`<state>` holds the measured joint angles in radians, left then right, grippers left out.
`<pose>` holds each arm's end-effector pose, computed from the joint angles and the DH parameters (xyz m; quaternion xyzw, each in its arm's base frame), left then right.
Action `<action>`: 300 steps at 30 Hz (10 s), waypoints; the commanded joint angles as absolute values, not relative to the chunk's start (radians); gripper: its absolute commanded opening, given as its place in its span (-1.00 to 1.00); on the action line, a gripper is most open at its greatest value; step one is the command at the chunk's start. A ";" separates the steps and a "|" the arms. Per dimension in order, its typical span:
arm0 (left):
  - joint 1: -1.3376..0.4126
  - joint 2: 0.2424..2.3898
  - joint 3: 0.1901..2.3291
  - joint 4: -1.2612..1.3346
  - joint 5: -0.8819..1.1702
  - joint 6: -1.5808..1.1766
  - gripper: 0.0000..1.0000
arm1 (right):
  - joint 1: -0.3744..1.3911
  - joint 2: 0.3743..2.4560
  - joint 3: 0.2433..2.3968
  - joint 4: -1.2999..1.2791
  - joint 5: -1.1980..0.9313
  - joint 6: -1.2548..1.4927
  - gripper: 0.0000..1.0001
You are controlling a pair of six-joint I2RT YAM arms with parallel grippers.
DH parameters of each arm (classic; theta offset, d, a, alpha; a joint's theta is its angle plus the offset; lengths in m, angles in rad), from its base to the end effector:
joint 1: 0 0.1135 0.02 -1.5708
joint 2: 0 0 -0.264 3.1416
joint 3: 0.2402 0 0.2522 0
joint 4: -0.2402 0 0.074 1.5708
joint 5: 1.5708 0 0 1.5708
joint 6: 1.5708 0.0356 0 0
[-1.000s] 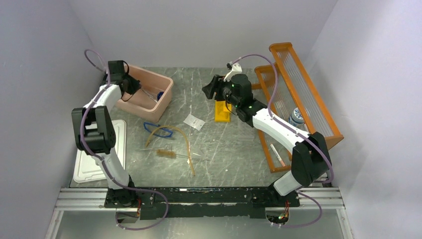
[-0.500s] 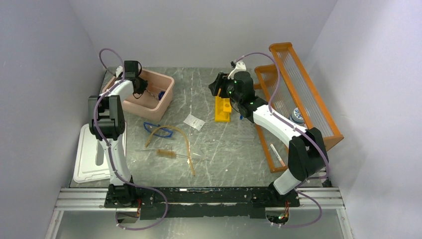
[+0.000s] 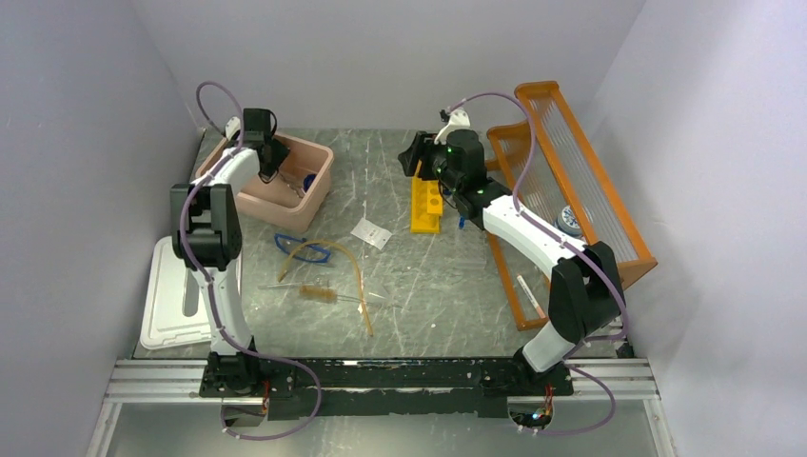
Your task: Organize the chemistry lab equipment
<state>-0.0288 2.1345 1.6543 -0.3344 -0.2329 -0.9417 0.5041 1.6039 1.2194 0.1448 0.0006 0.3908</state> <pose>0.4806 -0.0056 0.1977 -0.4454 0.8097 -0.0755 0.3747 0.3369 0.1858 0.3151 -0.0443 0.7853 0.2670 0.5568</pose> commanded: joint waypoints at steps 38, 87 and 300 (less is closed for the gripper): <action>-0.203 1.193 1.110 -0.396 0.121 -0.325 0.30 | 0.872 1.559 1.087 -0.496 0.036 0.302 0.26; -0.256 1.255 1.108 -0.251 0.596 -0.457 0.47 | 0.694 1.536 0.943 0.189 -0.397 0.359 -1.00; -0.209 1.408 1.367 -0.341 1.003 0.014 -0.87 | 0.700 1.692 1.624 -0.173 -0.580 -0.106 -1.00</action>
